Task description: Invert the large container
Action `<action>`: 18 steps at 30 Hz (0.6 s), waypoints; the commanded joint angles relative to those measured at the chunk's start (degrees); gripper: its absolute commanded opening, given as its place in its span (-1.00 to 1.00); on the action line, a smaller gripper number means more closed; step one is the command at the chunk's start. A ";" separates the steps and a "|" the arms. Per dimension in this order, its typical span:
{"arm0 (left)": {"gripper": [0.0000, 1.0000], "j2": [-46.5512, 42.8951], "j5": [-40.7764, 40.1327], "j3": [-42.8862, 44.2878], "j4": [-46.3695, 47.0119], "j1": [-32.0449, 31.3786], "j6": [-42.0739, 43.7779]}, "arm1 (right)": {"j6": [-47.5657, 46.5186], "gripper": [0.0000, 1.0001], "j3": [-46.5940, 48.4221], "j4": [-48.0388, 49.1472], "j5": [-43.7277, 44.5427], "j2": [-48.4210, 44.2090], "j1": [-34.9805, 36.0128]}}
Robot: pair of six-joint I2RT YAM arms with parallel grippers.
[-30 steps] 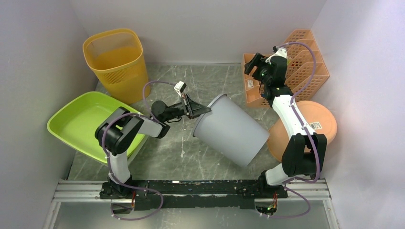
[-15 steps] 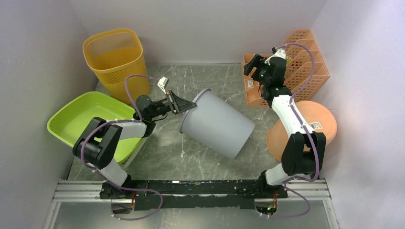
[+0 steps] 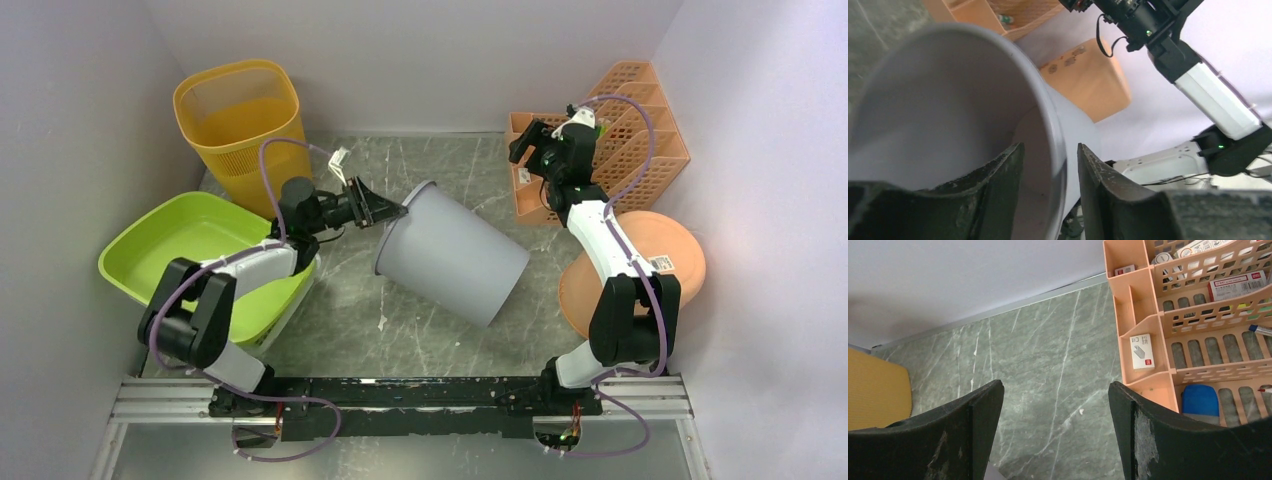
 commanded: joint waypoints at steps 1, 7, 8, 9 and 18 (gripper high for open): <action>0.11 -5.05 -2.18 8.43 -27.15 0.27 17.59 | 0.04 0.55 -0.68 1.38 -0.21 0.03 -0.52; 0.14 -4.60 -1.93 11.04 -32.35 -1.09 22.54 | 0.20 0.55 -1.24 1.59 -0.20 -0.28 -0.47; 0.14 -4.33 -2.23 11.21 -33.18 -1.84 23.47 | 0.16 0.55 -1.32 1.52 -0.06 -0.29 -0.51; 0.14 -3.85 -2.46 11.53 -33.99 -2.56 24.42 | 0.09 0.55 -1.25 1.41 -0.03 -0.30 -0.46; -0.36 -1.74 -1.74 11.50 -33.09 -8.02 26.82 | -0.34 0.55 -1.45 1.04 0.56 -0.85 -0.57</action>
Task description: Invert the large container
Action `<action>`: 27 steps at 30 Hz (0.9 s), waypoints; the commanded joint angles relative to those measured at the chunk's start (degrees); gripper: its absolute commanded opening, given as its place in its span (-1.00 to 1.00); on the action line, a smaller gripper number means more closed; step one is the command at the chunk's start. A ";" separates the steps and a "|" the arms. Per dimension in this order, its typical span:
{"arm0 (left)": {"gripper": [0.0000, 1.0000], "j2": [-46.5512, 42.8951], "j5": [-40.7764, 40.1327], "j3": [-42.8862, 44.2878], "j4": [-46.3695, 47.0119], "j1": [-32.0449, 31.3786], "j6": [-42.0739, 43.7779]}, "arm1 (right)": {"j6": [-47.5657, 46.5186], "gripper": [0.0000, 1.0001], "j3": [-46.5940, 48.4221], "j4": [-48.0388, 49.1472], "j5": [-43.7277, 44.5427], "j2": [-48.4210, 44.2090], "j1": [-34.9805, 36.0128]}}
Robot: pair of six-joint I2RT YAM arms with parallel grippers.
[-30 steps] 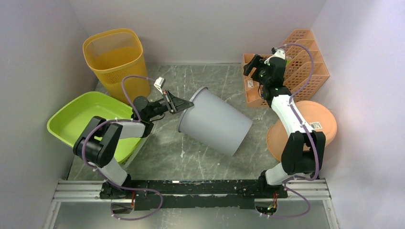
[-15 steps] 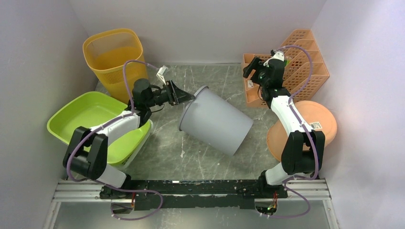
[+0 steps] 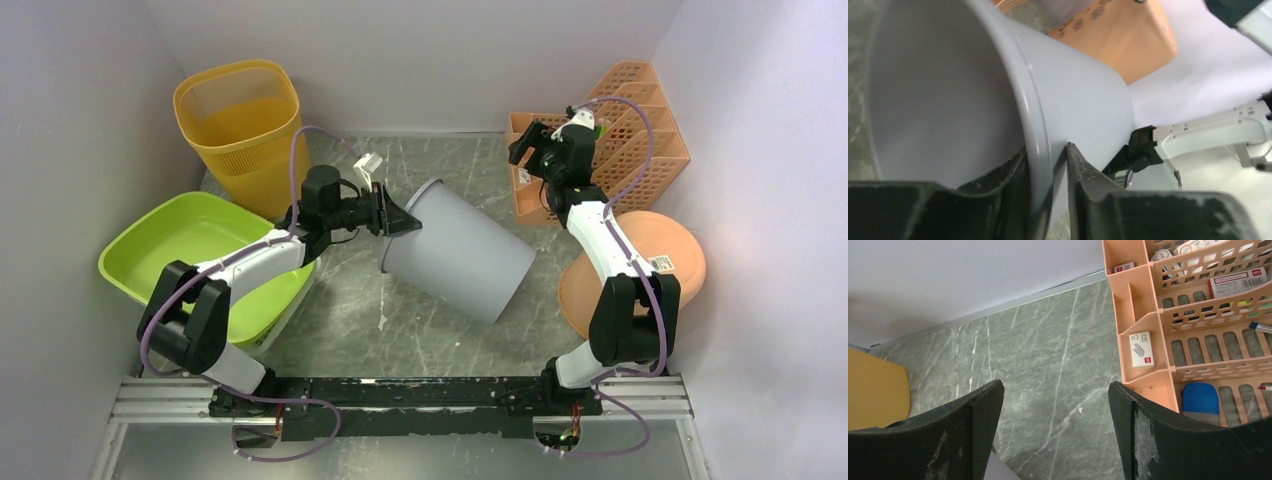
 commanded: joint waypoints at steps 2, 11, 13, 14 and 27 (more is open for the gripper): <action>-0.85 0.26 -1.27 1.55 -4.50 -3.05 4.77 | -0.35 0.55 -1.00 0.85 0.61 -0.80 -0.62; -0.87 0.41 0.91 -1.98 11.07 -3.56 -4.48 | -0.47 0.55 -0.77 0.84 1.37 -0.48 -0.84; -0.87 1.27 2.49 -3.75 22.72 -3.99 -12.02 | -0.26 0.55 -0.68 1.02 1.09 -0.37 -1.13; -0.87 2.08 3.00 -4.66 28.98 -4.13 -16.19 | -0.24 0.55 -0.57 1.03 0.96 -0.28 -1.22; -0.87 20.33 2.96 -6.82 78.44 -4.27 -52.30 | -0.35 0.55 -0.69 1.50 0.60 0.59 -1.60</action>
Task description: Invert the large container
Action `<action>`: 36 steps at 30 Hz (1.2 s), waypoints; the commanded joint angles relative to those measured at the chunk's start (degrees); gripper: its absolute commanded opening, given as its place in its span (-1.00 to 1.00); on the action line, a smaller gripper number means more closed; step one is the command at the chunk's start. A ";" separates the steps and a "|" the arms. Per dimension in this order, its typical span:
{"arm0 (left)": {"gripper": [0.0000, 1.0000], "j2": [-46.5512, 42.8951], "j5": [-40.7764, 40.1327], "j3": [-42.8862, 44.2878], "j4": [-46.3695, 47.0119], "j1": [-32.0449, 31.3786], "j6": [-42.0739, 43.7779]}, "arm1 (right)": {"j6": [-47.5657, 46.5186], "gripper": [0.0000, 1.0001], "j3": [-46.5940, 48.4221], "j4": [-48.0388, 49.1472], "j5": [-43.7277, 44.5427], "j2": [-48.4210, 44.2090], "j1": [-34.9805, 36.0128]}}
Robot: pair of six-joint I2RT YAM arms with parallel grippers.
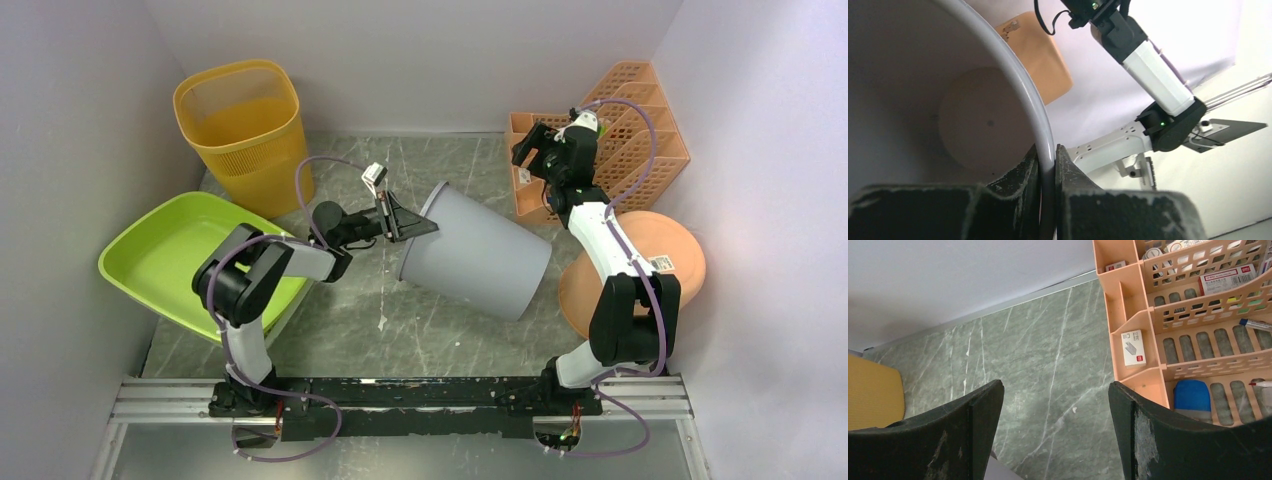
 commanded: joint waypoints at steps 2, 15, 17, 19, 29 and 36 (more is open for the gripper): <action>-0.87 4.18 -0.47 1.68 25.49 -0.38 -14.94 | -0.11 0.55 -0.28 1.75 0.18 0.95 -0.73; -0.87 5.48 0.94 10.92 22.00 -6.51 -14.78 | 0.00 0.55 -0.29 1.96 -0.01 1.69 -0.99; -0.87 7.97 0.28 10.07 25.53 -6.07 -17.17 | 0.00 0.55 -0.51 2.09 -0.14 1.55 -1.02; -0.87 9.71 0.23 8.67 25.78 -5.92 -17.38 | 0.10 0.55 -0.54 2.11 -0.25 1.45 -0.99; -0.87 11.75 1.48 -0.54 25.73 2.14 -16.05 | -0.16 0.55 -0.94 1.74 0.11 0.30 -1.16; -0.87 12.09 4.33 -6.71 25.29 9.59 -13.11 | 0.16 0.55 -0.95 1.88 -0.33 0.55 -1.30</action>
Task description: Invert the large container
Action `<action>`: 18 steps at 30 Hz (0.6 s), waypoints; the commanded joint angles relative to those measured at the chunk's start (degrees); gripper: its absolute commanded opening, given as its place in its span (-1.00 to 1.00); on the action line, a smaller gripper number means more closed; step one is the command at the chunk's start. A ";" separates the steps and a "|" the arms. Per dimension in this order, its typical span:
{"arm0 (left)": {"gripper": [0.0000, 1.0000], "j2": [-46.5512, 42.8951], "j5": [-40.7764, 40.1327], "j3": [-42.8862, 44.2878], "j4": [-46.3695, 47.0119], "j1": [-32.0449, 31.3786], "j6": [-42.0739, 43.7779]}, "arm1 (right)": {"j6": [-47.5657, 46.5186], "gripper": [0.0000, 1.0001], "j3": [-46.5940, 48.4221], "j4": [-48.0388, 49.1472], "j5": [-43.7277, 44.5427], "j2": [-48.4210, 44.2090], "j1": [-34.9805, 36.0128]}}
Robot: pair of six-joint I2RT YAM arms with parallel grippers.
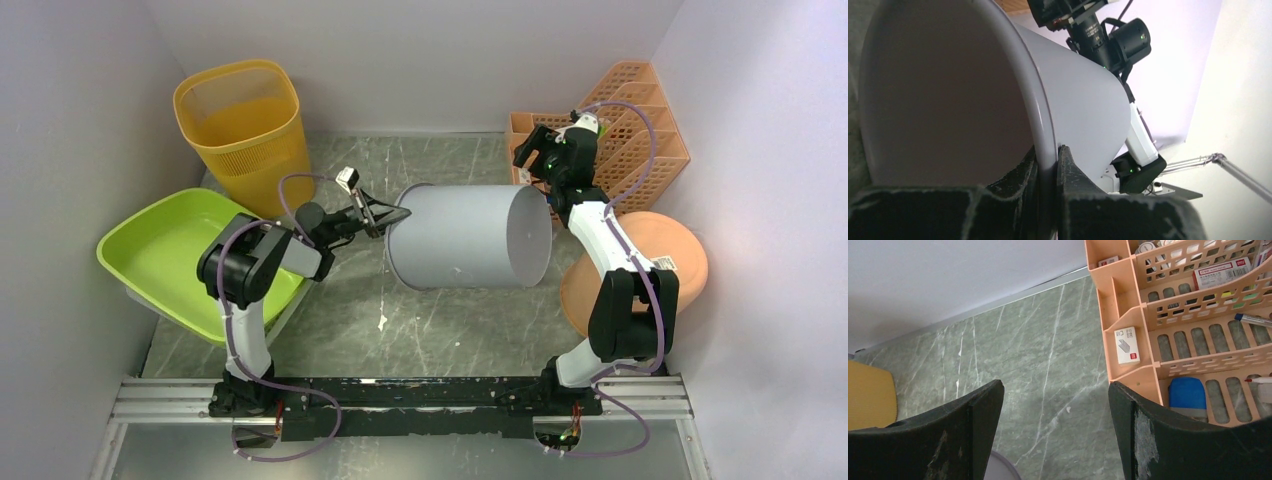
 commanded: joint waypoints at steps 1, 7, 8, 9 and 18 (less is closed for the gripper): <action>-0.87 4.15 5.37 -5.15 17.08 2.19 4.52 | 0.09 0.55 -0.54 1.37 -0.08 -0.63 -0.59; -0.86 2.55 5.58 -5.84 5.27 2.55 13.89 | 0.05 0.55 -0.29 1.37 -0.23 -0.72 -0.60; -0.86 1.14 5.50 -5.68 0.97 2.66 16.65 | 0.00 0.55 -0.24 1.39 -0.24 -0.77 -0.57; -0.86 -0.77 4.99 -5.58 -4.24 2.79 20.10 | 0.04 0.55 -0.25 1.42 -0.24 -0.68 -0.59; -0.67 -14.01 -6.00 1.46 -53.16 4.32 47.43 | 0.65 0.55 -0.88 2.31 -1.22 -0.05 -0.60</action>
